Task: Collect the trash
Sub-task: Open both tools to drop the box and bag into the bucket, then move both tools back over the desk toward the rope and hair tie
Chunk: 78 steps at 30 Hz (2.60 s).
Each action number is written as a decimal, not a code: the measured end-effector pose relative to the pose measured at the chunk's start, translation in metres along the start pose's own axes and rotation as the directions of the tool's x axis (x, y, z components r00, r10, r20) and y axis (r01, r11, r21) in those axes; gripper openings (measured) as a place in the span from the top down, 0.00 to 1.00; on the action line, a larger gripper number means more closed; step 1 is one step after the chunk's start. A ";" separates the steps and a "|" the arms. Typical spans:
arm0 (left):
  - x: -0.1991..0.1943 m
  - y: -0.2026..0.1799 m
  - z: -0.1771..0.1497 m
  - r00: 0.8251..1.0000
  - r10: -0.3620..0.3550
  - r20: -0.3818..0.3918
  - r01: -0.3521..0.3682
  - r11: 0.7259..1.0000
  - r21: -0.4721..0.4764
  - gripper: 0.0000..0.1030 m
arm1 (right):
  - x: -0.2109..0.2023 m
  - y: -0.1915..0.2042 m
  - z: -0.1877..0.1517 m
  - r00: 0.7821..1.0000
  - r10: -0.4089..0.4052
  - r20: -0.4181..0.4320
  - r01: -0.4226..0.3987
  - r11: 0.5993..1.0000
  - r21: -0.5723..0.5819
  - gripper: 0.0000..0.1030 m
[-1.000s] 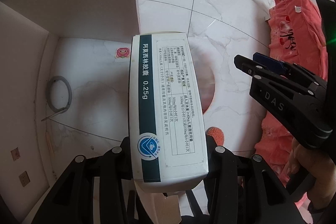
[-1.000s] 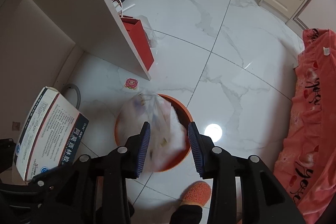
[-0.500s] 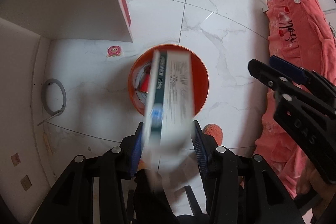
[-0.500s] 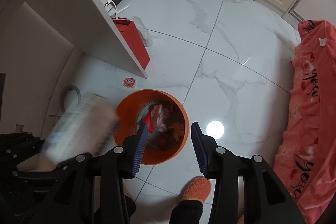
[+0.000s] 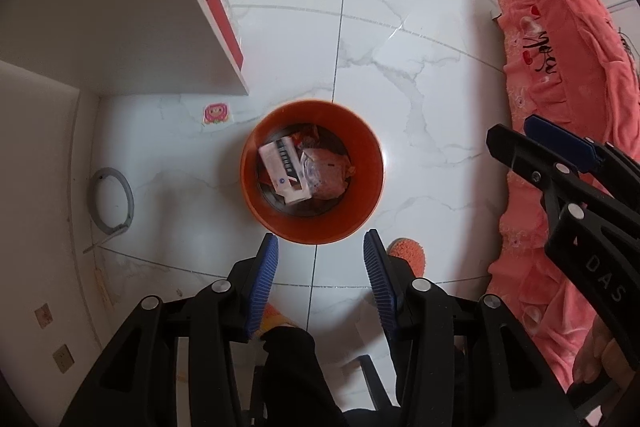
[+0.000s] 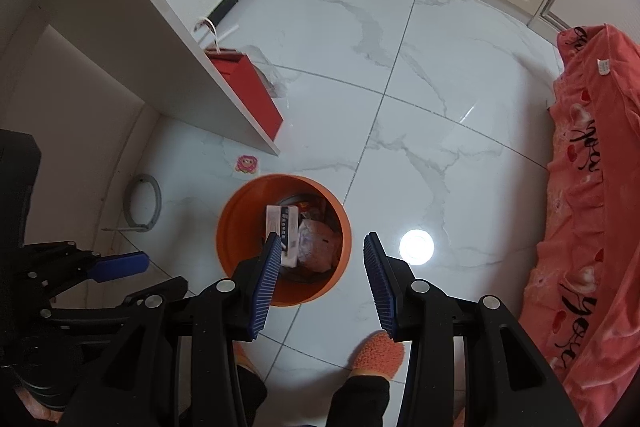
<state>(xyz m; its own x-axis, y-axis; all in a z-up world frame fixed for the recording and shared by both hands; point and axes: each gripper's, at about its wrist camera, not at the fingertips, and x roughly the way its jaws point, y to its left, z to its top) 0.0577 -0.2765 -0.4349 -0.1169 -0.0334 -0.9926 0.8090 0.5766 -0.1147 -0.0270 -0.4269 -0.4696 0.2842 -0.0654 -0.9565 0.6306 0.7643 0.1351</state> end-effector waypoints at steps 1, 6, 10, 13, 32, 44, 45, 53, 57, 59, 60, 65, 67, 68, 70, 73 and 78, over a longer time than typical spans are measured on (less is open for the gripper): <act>-0.007 0.000 -0.001 1.000 0.006 0.017 -0.006 1.000 0.004 0.40 | -0.008 0.000 0.001 1.000 0.011 0.007 -0.011 1.000 0.005 0.57; -0.043 -0.007 -0.006 0.997 0.017 0.075 -0.018 1.000 0.013 0.40 | -0.045 0.006 0.007 0.998 0.046 0.040 -0.047 0.999 0.000 0.57; -0.067 -0.010 -0.010 0.994 0.017 0.112 -0.019 1.000 0.011 0.40 | -0.079 0.013 0.013 0.995 0.074 0.065 -0.073 0.997 -0.011 0.57; -0.088 -0.015 -0.014 0.989 0.022 0.146 -0.024 1.000 0.011 0.39 | -0.101 0.016 0.015 0.993 0.089 0.080 -0.088 0.996 -0.015 0.56; -0.239 0.006 -0.083 0.902 0.128 0.412 -0.082 0.989 -0.126 0.25 | -0.277 0.084 0.020 0.932 0.274 0.236 -0.226 0.951 -0.210 0.46; -0.299 0.042 -0.136 0.830 0.262 0.492 -0.135 0.951 -0.279 0.25 | -0.338 0.157 0.017 0.875 0.399 0.273 -0.277 0.877 -0.394 0.42; -0.303 0.047 -0.141 0.824 0.272 0.496 -0.134 0.946 -0.296 0.25 | -0.340 0.164 0.017 0.872 0.408 0.271 -0.280 0.869 -0.407 0.42; -0.327 0.087 -0.185 0.788 0.359 0.500 -0.137 0.894 -0.427 0.20 | -0.352 0.241 0.011 0.844 0.485 0.227 -0.309 0.788 -0.533 0.39; -0.332 0.113 -0.207 0.781 0.396 0.484 -0.122 0.855 -0.503 0.17 | -0.351 0.279 0.007 0.840 0.507 0.192 -0.319 0.749 -0.581 0.39; -0.334 0.127 -0.215 0.782 0.406 0.474 -0.113 0.839 -0.532 0.17 | -0.348 0.297 0.005 0.839 0.516 0.175 -0.326 0.733 -0.597 0.39; -0.335 0.134 -0.219 0.781 0.412 0.469 -0.110 0.830 -0.547 0.17 | -0.347 0.304 0.005 0.838 0.518 0.170 -0.329 0.729 -0.601 0.39; -0.334 0.171 -0.233 0.792 0.434 0.429 -0.103 0.788 -0.607 0.17 | -0.334 0.342 0.008 0.840 0.523 0.145 -0.342 0.718 -0.607 0.35; -0.331 0.183 -0.236 0.798 0.435 0.417 -0.100 0.778 -0.620 0.17 | -0.328 0.354 0.010 0.842 0.522 0.136 -0.344 0.714 -0.610 0.35; -0.330 0.191 -0.237 0.801 0.437 0.409 -0.100 0.772 -0.628 0.17 | -0.324 0.361 0.012 0.843 0.522 0.129 -0.347 0.712 -0.611 0.35; -0.326 0.208 -0.238 0.809 0.432 0.398 -0.090 0.761 -0.643 0.17 | -0.314 0.377 0.017 0.848 0.518 0.114 -0.350 0.707 -0.614 0.35; -0.321 0.233 -0.238 0.817 0.426 0.388 -0.076 0.748 -0.660 0.17 | -0.302 0.394 0.022 0.853 0.512 0.101 -0.348 0.702 -0.621 0.35; -0.309 0.272 -0.231 0.832 0.415 0.369 -0.070 0.738 -0.671 0.17 | -0.276 0.427 0.034 0.863 0.498 0.081 -0.346 0.701 -0.624 0.35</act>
<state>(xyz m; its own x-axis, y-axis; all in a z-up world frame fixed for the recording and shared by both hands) 0.1812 0.0791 -0.1496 0.4511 -0.0897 -0.8879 0.2184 0.9758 0.0124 0.1887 -0.1045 -0.1394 0.6178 0.2721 -0.7378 -0.1068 0.9586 0.2641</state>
